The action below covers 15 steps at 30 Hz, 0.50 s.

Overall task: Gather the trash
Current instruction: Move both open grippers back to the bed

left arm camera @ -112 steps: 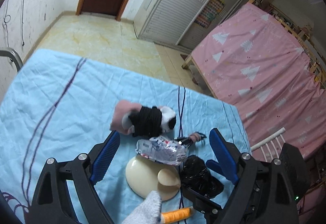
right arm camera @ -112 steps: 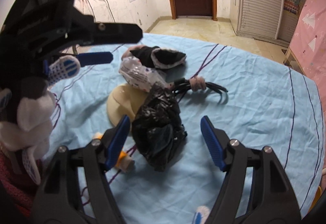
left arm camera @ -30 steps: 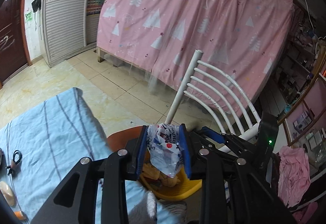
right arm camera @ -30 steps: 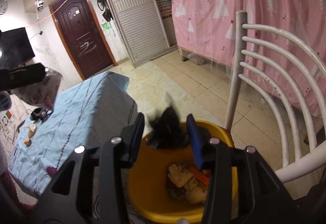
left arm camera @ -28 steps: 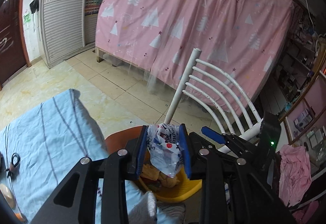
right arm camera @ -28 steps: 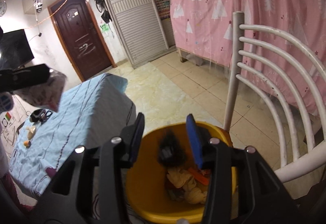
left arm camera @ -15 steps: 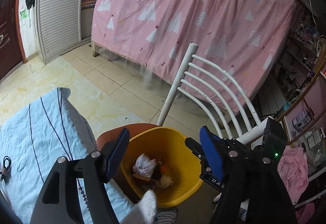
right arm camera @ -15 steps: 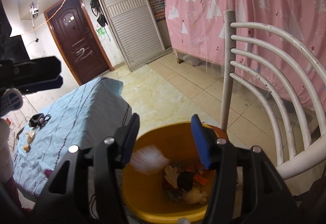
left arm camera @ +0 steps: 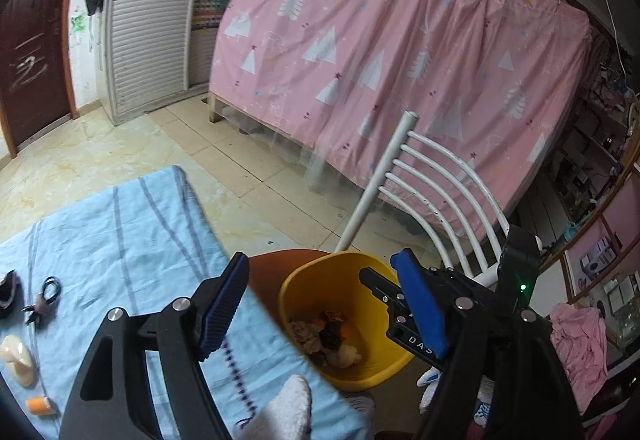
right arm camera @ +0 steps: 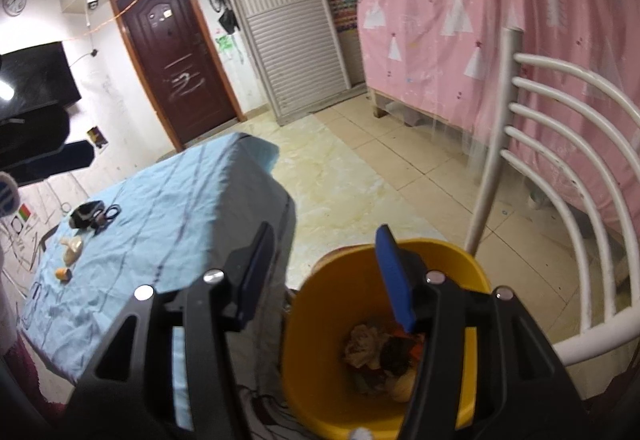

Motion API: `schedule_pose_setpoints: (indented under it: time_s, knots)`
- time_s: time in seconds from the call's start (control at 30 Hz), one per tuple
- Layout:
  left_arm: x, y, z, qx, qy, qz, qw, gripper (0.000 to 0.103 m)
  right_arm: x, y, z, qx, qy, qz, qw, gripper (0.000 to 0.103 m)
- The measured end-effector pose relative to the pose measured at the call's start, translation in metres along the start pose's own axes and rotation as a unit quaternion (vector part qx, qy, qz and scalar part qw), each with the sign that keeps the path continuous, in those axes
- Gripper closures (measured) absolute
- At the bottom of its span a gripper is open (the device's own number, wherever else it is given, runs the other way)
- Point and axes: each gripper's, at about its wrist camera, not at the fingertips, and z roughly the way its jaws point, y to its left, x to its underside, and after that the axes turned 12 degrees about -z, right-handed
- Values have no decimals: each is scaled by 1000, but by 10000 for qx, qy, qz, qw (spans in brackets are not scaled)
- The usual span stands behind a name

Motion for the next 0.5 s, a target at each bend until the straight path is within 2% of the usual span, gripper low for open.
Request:
schedule_pose_setpoints:
  time_s: [0.1,0.2,0.5]
  knots:
    - [1,11,-12,-57,-84,-62,9999,35,-7,16,4,-116,0,-131,9998,52]
    - [2,25,-24,-154,-146,-137,9997,34,-13,38,9,-261,22,-319,9991,47]
    - [8,85,-63,-686,-432,-581,9950,32,-28,89,22,-547,103,-733,9958,46]
